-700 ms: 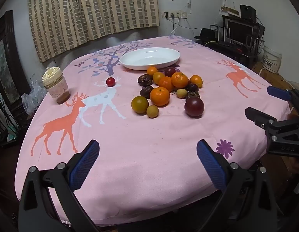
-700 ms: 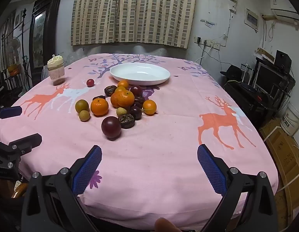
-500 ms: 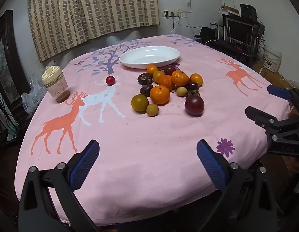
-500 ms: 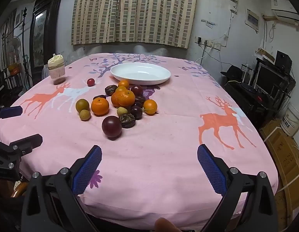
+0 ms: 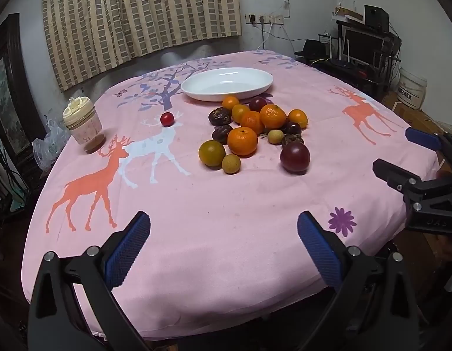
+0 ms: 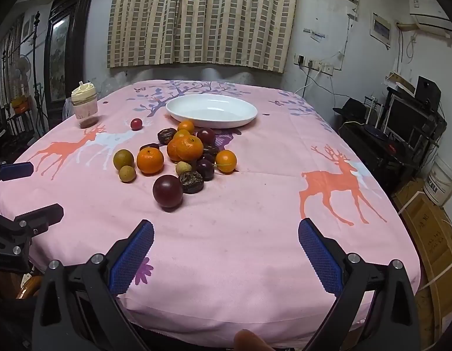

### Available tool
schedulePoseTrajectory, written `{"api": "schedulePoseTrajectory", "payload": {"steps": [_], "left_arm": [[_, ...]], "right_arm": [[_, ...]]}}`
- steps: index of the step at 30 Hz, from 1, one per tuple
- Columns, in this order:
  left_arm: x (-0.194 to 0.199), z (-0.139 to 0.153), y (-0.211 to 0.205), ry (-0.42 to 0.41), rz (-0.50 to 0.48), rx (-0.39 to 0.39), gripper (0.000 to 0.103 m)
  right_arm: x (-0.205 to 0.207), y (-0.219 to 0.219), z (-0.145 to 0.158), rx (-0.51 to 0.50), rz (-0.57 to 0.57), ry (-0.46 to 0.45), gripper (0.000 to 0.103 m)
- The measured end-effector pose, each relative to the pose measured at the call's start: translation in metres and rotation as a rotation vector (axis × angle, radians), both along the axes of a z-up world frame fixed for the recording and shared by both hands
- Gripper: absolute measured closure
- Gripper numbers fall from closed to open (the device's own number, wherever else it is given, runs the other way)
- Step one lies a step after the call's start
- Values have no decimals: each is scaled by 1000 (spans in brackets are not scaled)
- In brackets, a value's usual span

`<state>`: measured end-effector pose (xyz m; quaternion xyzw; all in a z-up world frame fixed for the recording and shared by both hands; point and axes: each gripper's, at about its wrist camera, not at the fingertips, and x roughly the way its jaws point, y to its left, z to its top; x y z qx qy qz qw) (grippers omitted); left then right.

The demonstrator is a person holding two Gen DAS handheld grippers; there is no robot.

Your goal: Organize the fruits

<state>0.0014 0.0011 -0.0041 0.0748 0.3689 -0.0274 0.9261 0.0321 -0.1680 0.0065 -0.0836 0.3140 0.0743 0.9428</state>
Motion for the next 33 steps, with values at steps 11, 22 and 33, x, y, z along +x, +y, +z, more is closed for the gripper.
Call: {"api": "schedulePoseTrajectory", "payload": {"steps": [11, 22, 33], "left_arm": [[0, -1, 0, 1, -1, 1, 5], [0, -1, 0, 2, 0, 2, 5], [1, -3, 2, 8, 0, 4, 5]], "right_arm": [[0, -2, 0, 2, -1, 4, 4], [-1, -1, 1, -1, 2, 6, 4], [-1, -1, 1, 2, 4, 9, 4]]}}
